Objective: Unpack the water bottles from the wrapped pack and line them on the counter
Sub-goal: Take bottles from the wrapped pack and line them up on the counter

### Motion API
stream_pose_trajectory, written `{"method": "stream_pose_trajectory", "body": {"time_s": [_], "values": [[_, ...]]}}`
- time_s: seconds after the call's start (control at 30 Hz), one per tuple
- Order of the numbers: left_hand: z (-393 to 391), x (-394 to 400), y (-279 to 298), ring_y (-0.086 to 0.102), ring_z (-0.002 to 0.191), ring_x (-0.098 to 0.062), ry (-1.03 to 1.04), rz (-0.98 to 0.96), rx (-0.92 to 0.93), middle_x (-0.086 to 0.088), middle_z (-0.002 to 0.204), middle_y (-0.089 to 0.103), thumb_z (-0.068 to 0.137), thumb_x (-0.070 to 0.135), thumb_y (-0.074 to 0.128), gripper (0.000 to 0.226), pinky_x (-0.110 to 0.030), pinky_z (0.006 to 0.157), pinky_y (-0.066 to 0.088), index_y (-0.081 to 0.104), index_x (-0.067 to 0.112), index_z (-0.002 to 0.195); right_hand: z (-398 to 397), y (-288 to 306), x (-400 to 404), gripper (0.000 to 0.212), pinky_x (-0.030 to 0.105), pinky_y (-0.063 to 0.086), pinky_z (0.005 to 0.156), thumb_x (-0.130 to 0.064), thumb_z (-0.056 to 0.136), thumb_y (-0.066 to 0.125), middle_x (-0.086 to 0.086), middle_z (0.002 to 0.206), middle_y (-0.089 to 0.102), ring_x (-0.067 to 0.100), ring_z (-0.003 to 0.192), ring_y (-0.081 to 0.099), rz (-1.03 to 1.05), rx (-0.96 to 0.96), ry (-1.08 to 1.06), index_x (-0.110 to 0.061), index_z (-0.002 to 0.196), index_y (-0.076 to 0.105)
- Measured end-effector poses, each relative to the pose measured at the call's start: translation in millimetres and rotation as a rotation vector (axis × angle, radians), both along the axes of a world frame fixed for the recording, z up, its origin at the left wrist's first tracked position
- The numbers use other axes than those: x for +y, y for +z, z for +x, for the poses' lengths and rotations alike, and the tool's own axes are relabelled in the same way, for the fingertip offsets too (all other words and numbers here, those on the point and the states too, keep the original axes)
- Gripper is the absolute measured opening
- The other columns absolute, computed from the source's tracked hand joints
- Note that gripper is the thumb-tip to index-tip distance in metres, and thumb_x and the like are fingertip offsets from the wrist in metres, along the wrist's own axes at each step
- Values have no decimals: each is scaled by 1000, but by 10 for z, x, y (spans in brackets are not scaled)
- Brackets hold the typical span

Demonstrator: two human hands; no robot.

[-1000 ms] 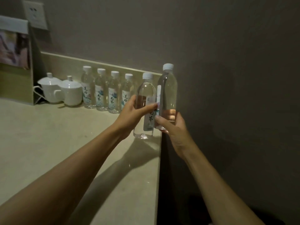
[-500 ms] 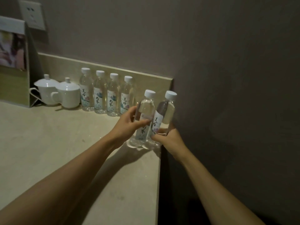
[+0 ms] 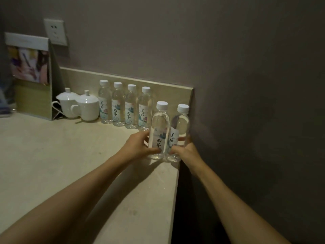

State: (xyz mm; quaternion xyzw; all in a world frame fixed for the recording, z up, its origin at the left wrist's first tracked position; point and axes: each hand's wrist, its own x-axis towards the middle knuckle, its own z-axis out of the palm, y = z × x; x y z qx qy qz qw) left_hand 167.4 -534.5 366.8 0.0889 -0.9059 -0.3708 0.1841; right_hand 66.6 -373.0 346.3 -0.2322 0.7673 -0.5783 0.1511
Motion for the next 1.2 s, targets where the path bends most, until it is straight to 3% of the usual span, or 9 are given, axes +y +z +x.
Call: {"method": "stream_pose_trajectory", "body": {"time_s": [0.17,0.33,0.5,0.63,0.73,0.8,0.87,1.0,1.2], "values": [[23,73,-97,68,91,-18,73,61,69,-4,113,70,78,21,80,47,-39,83,59,62,14,121,99,-20,45,61,32,56,83,-16,76,76,6,113,63,20,102,66,-49,-15,-42,-18,125,40],[-43,42,-176,68,94,-19,142,48,67,-4,111,71,77,31,81,47,-41,84,58,62,11,115,294,-94,-5,61,42,51,92,-38,72,79,5,121,48,21,113,52,82,239,-341,-21,111,36],[-134,-38,-72,61,76,-21,196,-298,-53,-8,94,72,83,46,71,40,-31,66,47,72,10,101,241,-84,-80,47,43,51,92,-38,78,74,3,114,54,20,112,52,153,328,-387,-14,110,51],[-329,-168,-13,60,79,-24,137,-537,-195,-7,87,62,92,49,56,46,-33,71,50,66,5,97,146,-43,-208,44,46,55,87,-41,76,73,2,109,60,21,104,60,167,285,-394,-18,110,56],[-496,-267,-56,63,84,-23,102,-510,-196,-8,93,66,95,46,53,41,-35,78,55,65,7,97,93,15,-296,40,36,57,83,-30,80,74,1,109,61,16,97,63,153,246,-396,-15,112,56],[-585,-320,-87,64,84,-22,91,-475,-184,-7,93,66,96,45,53,39,-35,79,56,64,8,95,72,47,-345,41,22,53,70,-24,81,75,-2,105,61,9,87,62,115,243,-412,-15,113,51],[-656,-357,-110,66,85,-23,80,-458,-174,-8,95,68,96,44,52,37,-38,80,58,63,9,95,51,57,-394,43,17,50,65,-22,81,76,-3,103,62,6,82,61,93,235,-429,-16,113,48],[-748,-376,-106,66,84,-25,70,-424,-166,-9,92,67,98,41,51,35,-40,80,58,63,9,95,-41,45,-504,39,41,58,83,-23,80,76,7,109,66,21,97,66,119,234,-480,-11,110,53],[-852,-380,-104,67,81,-29,134,-417,-145,-10,87,67,97,41,53,35,-40,76,58,66,8,93,-177,25,-650,42,48,57,85,-27,81,74,13,115,64,29,103,65,138,256,-519,-10,111,50]]}}
